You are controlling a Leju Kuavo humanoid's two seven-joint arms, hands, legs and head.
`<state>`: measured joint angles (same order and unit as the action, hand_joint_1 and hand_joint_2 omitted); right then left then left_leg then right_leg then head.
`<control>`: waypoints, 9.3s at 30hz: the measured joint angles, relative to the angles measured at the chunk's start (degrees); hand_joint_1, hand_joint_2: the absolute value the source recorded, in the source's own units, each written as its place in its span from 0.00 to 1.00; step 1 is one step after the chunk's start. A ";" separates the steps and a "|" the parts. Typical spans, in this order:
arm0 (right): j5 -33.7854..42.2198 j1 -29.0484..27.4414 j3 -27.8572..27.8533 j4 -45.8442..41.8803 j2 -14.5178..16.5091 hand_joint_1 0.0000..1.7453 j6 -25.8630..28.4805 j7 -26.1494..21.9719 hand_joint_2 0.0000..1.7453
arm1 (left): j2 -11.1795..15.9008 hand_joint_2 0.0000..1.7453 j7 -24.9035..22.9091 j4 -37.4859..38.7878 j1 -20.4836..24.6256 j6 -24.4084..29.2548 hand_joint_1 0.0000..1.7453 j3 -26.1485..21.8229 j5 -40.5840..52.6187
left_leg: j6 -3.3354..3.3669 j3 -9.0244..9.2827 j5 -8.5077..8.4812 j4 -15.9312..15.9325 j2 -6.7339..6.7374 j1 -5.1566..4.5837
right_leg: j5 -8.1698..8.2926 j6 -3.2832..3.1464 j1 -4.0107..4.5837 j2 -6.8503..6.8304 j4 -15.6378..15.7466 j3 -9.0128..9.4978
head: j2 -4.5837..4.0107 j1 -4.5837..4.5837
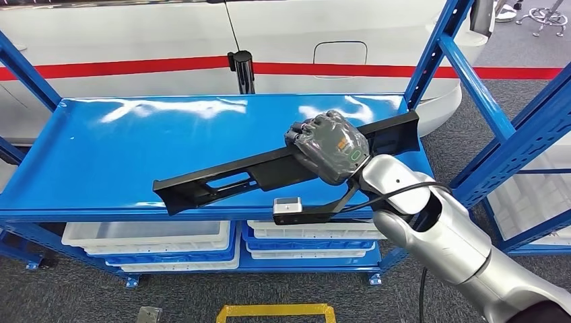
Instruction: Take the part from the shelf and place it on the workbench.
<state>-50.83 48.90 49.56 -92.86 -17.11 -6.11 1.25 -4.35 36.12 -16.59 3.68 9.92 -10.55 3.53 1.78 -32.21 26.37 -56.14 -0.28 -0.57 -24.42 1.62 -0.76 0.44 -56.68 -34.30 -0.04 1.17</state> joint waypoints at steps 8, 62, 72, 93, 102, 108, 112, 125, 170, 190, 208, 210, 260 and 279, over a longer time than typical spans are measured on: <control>-0.21 -1.36 -3.75 -2.14 -1.72 0.97 1.27 -1.38 1.00 | 0.02 1.00 -3.62 1.32 -0.38 0.09 0.00 -0.52 0.12 | 0.01 -0.02 0.01 0.01 0.00 0.00 | -0.01 0.00 0.00 0.01 0.00 -0.01 | 0.00 0.00; -2.99 -15.62 -11.70 -6.31 -3.83 0.97 11.02 -1.95 1.00 | 0.58 1.00 -6.74 2.71 -0.64 -0.69 0.00 -1.16 1.96 | 1.06 -2.27 -2.88 -0.58 0.58 -0.49 | -4.90 0.96 0.38 -0.46 0.52 6.62 | 0.00 0.09; 12.89 -22.13 -14.75 -9.22 1.01 0.97 26.48 -7.27 1.00 | 0.72 1.00 -6.31 3.07 -1.12 0.43 0.00 -1.87 1.75 | -2.50 -5.73 6.25 -16.45 0.12 1.70 | -0.74 -1.14 -1.16 -0.98 0.27 1.28 | 0.00 0.63; 24.72 -36.00 -15.74 -32.15 12.21 0.97 43.25 -35.54 1.00 | -0.32 1.00 -5.82 3.49 -1.31 1.20 0.00 -2.45 3.25 | 1.14 -2.33 -2.57 -0.84 0.56 -0.36 | -6.53 0.03 1.13 -0.66 0.24 8.70 | 0.00 -3.99; 24.33 -35.32 -16.03 -32.32 12.18 0.97 43.25 -35.64 1.00 | -0.25 1.00 -5.92 3.54 -1.31 0.87 0.00 -2.31 3.74 | 0.00 -3.11 -2.57 -1.62 0.58 -0.37 | -5.72 -1.38 0.57 -0.59 2.29 8.55 | 0.00 -3.54; 23.87 -32.28 -15.53 -32.16 10.26 0.97 43.25 -34.09 1.00 | 0.03 1.00 -6.59 3.58 -0.89 0.16 0.00 -1.88 4.19 | -2.89 -1.42 3.70 -8.31 0.07 2.11 | -2.84 -1.25 -0.50 -1.14 1.02 4.80 | 0.00 -5.00; 24.46 -31.34 -15.35 -32.16 10.17 0.97 43.25 -35.63 1.00 | 0.13 1.00 -6.63 3.61 -0.71 -0.21 0.00 -1.77 4.20 | -1.64 1.86 1.19 -0.67 0.09 2.07 | -2.99 0.25 -0.27 -1.08 -0.56 2.79 | 0.00 -5.72; 25.38 -30.53 -14.01 -31.74 9.13 0.97 43.27 -34.27 1.00 | 0.26 1.00 -7.06 3.64 -0.52 -0.21 0.00 -1.10 4.12 | -0.93 -1.00 -1.51 -0.59 0.15 1.21 | -4.17 1.14 -0.18 -0.42 0.54 5.42 | 0.00 -6.66; -4.03 -27.37 -8.28 -12.41 3.21 0.97 20.66 -2.54 1.00 | 1.47 1.00 -5.61 3.41 -0.11 -0.25 0.00 -0.55 -0.59 | -0.25 0.97 1.29 -1.96 -0.15 1.08 | -2.27 -1.03 0.59 -0.53 -0.44 2.79 | 0.00 -3.29; -4.70 -26.43 -9.09 -10.75 4.06 0.97 16.92 -2.67 1.00 | 0.98 1.00 -5.35 2.86 0.01 -0.15 0.00 -1.53 -1.08 | -1.96 -5.73 0.09 -5.26 0.33 1.63 | -2.74 -1.16 -0.86 -0.53 -0.30 3.23 | 0.00 -2.70; -5.10 -26.84 -9.32 -9.73 5.17 0.97 15.92 -2.94 1.00 | 0.87 1.00 -5.60 2.08 0.25 -0.01 0.00 -2.08 -0.94 | 1.78 0.70 -0.68 0.57 0.90 0.92 | -7.03 -0.64 0.01 -0.50 -13.19 -6.37 | 0.00 -1.88; -5.10 -27.01 -9.37 -9.53 5.16 0.97 15.90 -3.14 1.00 | 0.85 1.00 -5.64 2.08 0.23 -0.04 0.00 -2.14 -0.84 | 1.60 -1.24 -2.11 0.48 1.05 0.92 | -7.39 0.63 -0.25 -0.51 -17.75 -5.91 | 0.00 -1.91; -4.31 -29.33 -10.74 -5.79 7.49 0.97 11.52 -5.56 1.00 | -0.15 1.00 -6.96 2.09 -0.99 -0.20 0.00 -4.62 0.17 | -4.61 0.31 2.75 -6.83 -0.12 3.03 | -0.48 -0.70 -1.00 -1.23 -2.24 -1.23 | 0.00 0.10; -4.27 -29.81 -12.02 -5.70 7.36 0.97 10.49 -6.12 1.00 | -0.16 1.00 -7.39 1.95 -0.82 -0.56 0.00 -5.31 1.28 | -0.80 -7.84 -6.58 -2.31 0.49 1.22 | -8.06 0.21 0.35 -0.48 0.79 8.74 | 0.00 -0.38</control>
<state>-55.10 19.09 37.54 -98.56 -9.74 4.38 -4.87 -4.51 28.73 -14.64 2.87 9.35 -15.86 4.81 0.98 -40.05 19.79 -58.45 0.21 0.64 -32.48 1.83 -0.41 -0.04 -55.88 -25.56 -0.04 0.79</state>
